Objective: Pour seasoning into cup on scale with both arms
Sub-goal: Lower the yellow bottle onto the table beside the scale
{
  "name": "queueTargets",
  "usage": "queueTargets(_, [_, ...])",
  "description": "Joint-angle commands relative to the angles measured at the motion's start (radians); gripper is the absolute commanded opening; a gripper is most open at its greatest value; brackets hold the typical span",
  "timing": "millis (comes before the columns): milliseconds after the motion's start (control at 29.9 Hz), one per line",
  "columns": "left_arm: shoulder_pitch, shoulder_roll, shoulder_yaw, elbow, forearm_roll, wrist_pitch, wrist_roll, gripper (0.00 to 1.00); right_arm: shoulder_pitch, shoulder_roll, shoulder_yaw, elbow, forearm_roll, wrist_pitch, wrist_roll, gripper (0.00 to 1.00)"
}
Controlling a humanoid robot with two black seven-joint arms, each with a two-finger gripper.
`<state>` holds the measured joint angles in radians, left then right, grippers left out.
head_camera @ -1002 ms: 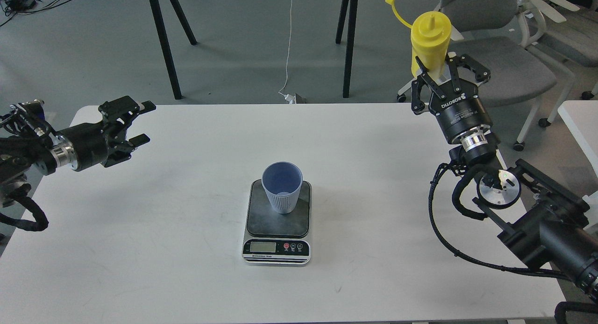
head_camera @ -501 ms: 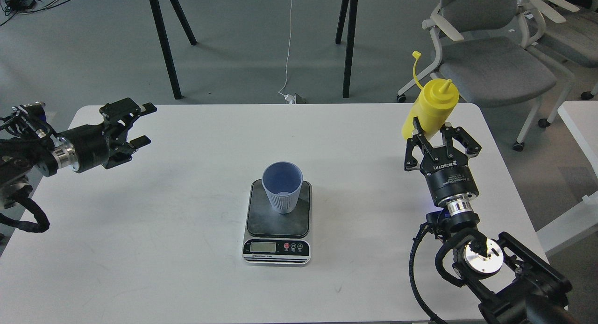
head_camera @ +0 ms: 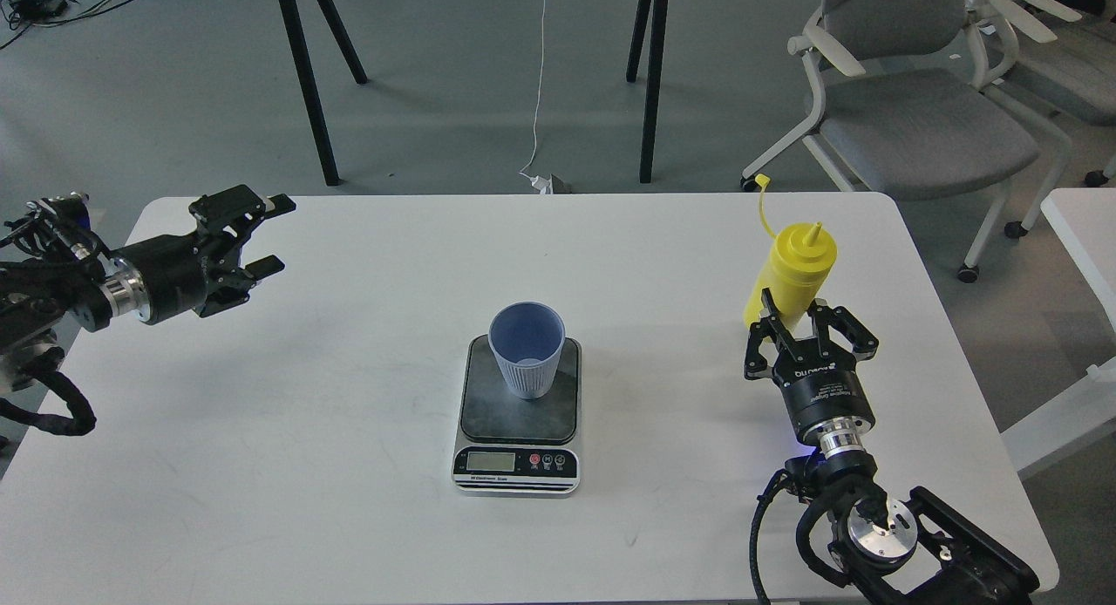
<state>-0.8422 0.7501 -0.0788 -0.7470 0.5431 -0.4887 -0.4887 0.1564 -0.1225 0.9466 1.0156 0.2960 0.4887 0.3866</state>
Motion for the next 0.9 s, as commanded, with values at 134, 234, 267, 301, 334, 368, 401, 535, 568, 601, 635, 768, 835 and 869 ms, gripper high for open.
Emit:
queueTargets(134, [0.0,0.002,0.001,0.0,0.0,0.0,0.0,0.99,-0.021,0.026,-0.011,-0.017,-0.001,0.0,-0.002,0.41])
queueTargets(234, [0.0,0.0,0.001,0.0,0.0,0.0,0.0,0.99,-0.023,0.03,-0.015,-0.02,-0.003,0.0,-0.003,0.41])
queueTargets(267, [0.0,0.0,0.001,0.0,0.001,0.0,0.0,0.99,-0.023,0.032,-0.022,-0.025,-0.003,0.0,-0.003,0.41])
queueTargets(301, [0.0,0.0,0.001,0.0,0.001,0.0,0.0,0.99,-0.023,0.032,-0.026,-0.026,-0.003,0.0,-0.003,0.42])
queueTargets(334, [0.002,0.0,0.001,0.0,0.001,0.0,0.0,0.99,-0.023,0.032,-0.031,-0.028,-0.003,0.0,-0.003,0.43])
queueTargets(368, [0.0,0.0,0.001,0.0,0.001,0.0,0.0,0.99,-0.026,0.032,-0.031,-0.028,-0.003,0.0,-0.003,0.43])
queueTargets(401, [0.002,0.002,0.001,0.0,0.001,0.0,0.0,0.99,-0.029,0.033,-0.034,-0.028,-0.003,0.0,-0.003,0.44])
queueTargets(535, [0.002,0.002,0.001,0.0,0.001,0.0,0.0,0.99,-0.031,0.043,-0.045,-0.028,-0.009,0.0,-0.006,0.48])
queueTargets(568, [0.002,0.002,0.001,0.0,0.001,0.0,0.0,0.99,-0.031,0.044,-0.054,-0.028,-0.009,0.0,-0.006,0.48])
queueTargets(601, [0.002,0.002,0.001,0.0,0.001,0.0,0.0,0.99,-0.031,0.044,-0.064,-0.028,-0.009,0.0,-0.006,0.49])
queueTargets(635, [0.002,0.002,0.001,0.0,0.001,0.0,0.0,0.99,-0.031,0.044,-0.071,-0.028,-0.009,0.0,-0.005,0.49])
queueTargets(768, [0.002,0.002,0.001,0.0,0.001,0.0,0.0,0.99,-0.031,0.044,-0.074,-0.028,-0.009,0.0,-0.005,0.54])
queueTargets(835, [0.002,0.002,0.001,0.0,0.001,0.0,0.0,0.99,-0.031,0.044,-0.075,-0.028,-0.009,0.0,-0.005,0.59])
queueTargets(869, [0.002,0.0,0.001,0.0,0.001,0.0,0.0,0.99,-0.032,0.044,-0.074,-0.028,-0.009,0.0,-0.005,0.6])
